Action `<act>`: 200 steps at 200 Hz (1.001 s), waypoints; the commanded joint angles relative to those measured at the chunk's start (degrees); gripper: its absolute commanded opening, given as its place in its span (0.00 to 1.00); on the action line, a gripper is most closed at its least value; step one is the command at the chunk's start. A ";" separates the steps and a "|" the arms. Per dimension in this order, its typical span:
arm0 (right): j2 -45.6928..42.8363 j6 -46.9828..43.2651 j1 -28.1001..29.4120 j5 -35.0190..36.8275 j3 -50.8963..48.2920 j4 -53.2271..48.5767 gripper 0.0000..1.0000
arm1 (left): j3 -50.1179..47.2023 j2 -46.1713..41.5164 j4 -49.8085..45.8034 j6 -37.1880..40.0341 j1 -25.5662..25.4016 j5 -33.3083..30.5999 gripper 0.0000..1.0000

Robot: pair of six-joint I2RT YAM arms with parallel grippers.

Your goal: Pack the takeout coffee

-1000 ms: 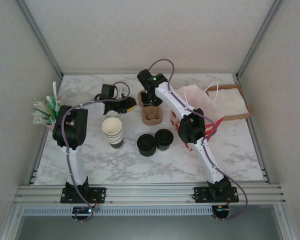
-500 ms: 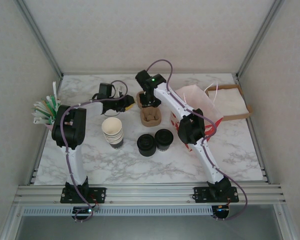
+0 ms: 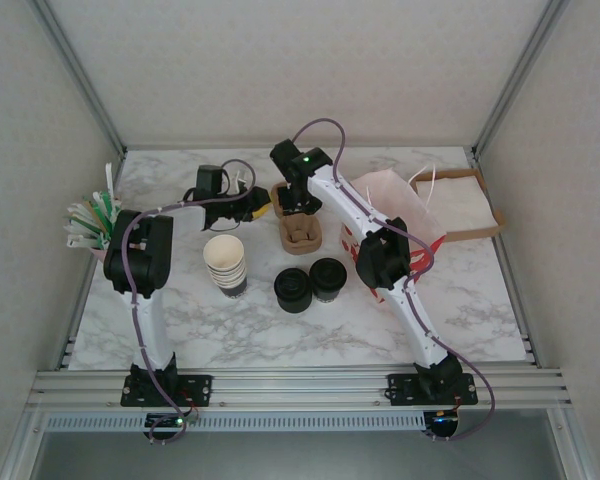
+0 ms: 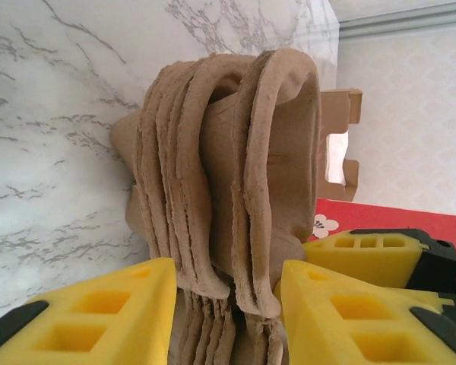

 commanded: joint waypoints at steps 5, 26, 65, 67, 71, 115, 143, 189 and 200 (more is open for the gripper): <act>-2.75 0.51 0.64 -0.86 -0.30 -0.92 0.33 | -0.64 1.64 3.10 -1.22 0.54 2.45 0.39; -2.67 0.48 0.76 -0.88 -0.23 -0.81 0.33 | -0.87 2.07 3.76 -1.62 0.62 2.80 0.33; -2.48 0.57 0.68 -1.00 -0.20 -0.94 0.33 | -1.74 1.81 4.34 -1.90 0.97 2.91 0.28; -2.48 0.50 0.67 -0.96 -0.29 -0.92 0.33 | -1.77 1.79 4.34 -1.90 0.93 2.91 0.28; -2.44 0.54 0.72 -1.03 -0.25 -0.89 0.33 | -1.86 1.68 4.34 -1.99 1.00 2.91 0.28; -2.14 0.55 0.72 -0.95 -0.12 -0.89 0.33 | -3.45 0.18 5.00 -2.32 1.60 2.83 0.27; -1.86 0.66 0.74 -1.20 0.03 -0.88 0.33 | -4.11 -0.26 6.05 -3.12 1.74 2.91 0.26; -1.69 0.70 0.78 -1.31 -0.07 -1.00 0.33 | -5.42 -2.26 6.80 -4.33 1.75 3.09 0.37; -1.61 0.78 0.77 -1.30 -0.01 -0.98 0.33 | -6.01 -2.83 8.77 -4.67 1.76 3.00 0.39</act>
